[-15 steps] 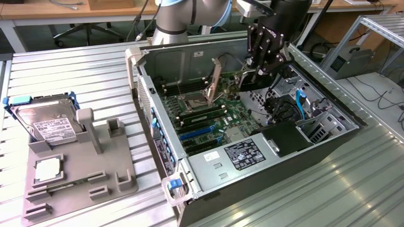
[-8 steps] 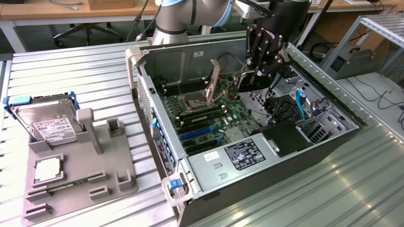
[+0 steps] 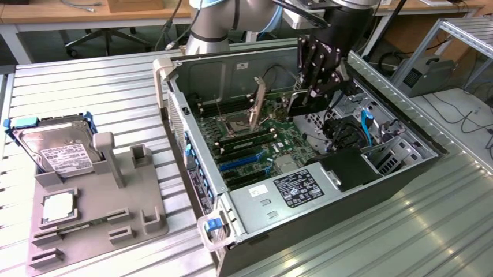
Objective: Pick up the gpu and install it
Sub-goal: 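Insert the gpu into the slot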
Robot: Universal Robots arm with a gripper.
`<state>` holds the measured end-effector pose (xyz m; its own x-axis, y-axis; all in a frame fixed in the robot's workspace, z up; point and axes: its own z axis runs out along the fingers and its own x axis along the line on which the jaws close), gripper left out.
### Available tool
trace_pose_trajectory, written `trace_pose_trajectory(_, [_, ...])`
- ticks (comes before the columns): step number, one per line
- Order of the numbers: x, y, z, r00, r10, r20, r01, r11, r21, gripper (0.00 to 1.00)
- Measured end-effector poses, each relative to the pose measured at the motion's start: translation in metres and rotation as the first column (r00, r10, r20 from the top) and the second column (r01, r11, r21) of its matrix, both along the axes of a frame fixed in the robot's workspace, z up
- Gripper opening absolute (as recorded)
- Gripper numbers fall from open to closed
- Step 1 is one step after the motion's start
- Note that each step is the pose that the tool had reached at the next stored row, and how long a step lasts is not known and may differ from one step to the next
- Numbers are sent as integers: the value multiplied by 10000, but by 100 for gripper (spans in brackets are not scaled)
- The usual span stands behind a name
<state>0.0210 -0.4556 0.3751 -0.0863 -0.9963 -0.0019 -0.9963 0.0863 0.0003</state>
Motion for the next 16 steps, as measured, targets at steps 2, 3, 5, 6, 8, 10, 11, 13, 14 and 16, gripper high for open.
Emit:
trace_pose_trajectory(2, [-4,0,-44,10000,0,-16,0,10000,0,27])
trace_pose_trajectory(3, [-6,0,-62,10000,0,-21,0,10000,0,27])
trace_pose_trajectory(5, [-7,0,-84,10000,0,-36,0,10000,-3,27])
trace_pose_trajectory(6, [-8,0,-86,10000,-1,-40,1,10000,-3,27])
trace_pose_trajectory(8, [-7,0,-87,10000,0,-40,0,10000,0,27])
trace_pose_trajectory(10, [-7,0,-88,10000,0,-40,0,10000,0,27])
trace_pose_trajectory(11, [-7,0,-87,10000,0,-40,0,10000,0,27])
trace_pose_trajectory(13, [-7,0,-88,10000,0,-40,0,10000,-1,27])
trace_pose_trajectory(14, [-7,0,-95,10000,0,-39,0,10000,3,27])
trace_pose_trajectory(16, [-10,0,-112,10000,0,-39,0,10000,1,27])
